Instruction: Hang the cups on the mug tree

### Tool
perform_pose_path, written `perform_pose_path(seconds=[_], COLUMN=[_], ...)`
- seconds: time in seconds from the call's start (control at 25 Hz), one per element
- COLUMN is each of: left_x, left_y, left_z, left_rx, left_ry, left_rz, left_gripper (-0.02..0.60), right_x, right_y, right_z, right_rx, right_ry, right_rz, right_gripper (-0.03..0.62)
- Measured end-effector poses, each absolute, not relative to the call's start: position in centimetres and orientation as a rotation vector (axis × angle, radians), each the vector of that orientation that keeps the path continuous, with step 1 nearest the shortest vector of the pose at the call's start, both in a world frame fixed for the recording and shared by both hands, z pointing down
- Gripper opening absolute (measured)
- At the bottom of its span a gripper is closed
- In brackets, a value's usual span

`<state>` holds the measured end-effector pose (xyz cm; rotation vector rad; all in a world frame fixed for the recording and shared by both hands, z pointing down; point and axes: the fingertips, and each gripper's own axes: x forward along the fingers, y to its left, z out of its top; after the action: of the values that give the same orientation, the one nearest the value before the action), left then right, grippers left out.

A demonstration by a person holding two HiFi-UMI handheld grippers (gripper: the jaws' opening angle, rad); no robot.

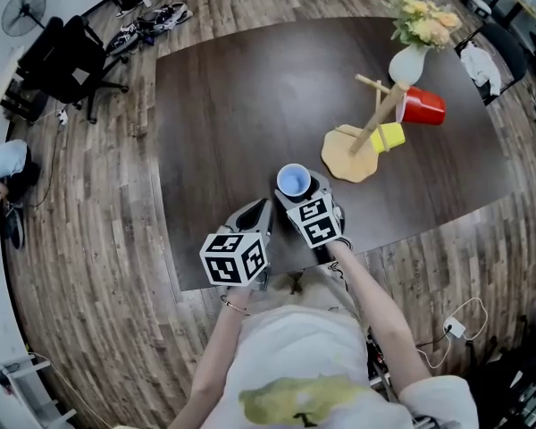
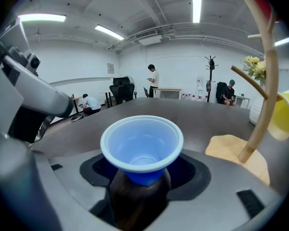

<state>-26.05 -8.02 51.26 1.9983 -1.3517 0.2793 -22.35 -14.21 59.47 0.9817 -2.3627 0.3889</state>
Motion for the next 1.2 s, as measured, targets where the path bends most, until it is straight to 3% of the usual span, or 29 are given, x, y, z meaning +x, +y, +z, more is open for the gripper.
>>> perform_pose_path(seconds=[1.2], left_x=[-22.6], left_y=[-10.8], left_z=[49.8], left_rx=[1.957], left_ry=[-1.433], left_rz=[0.255], left_gripper=[0.015], right_x=[-18.4], right_y=[-19.4], right_z=[52.4], right_rx=[1.205], right_ry=[-2.647], right_rz=[1.035], right_gripper=[0.299])
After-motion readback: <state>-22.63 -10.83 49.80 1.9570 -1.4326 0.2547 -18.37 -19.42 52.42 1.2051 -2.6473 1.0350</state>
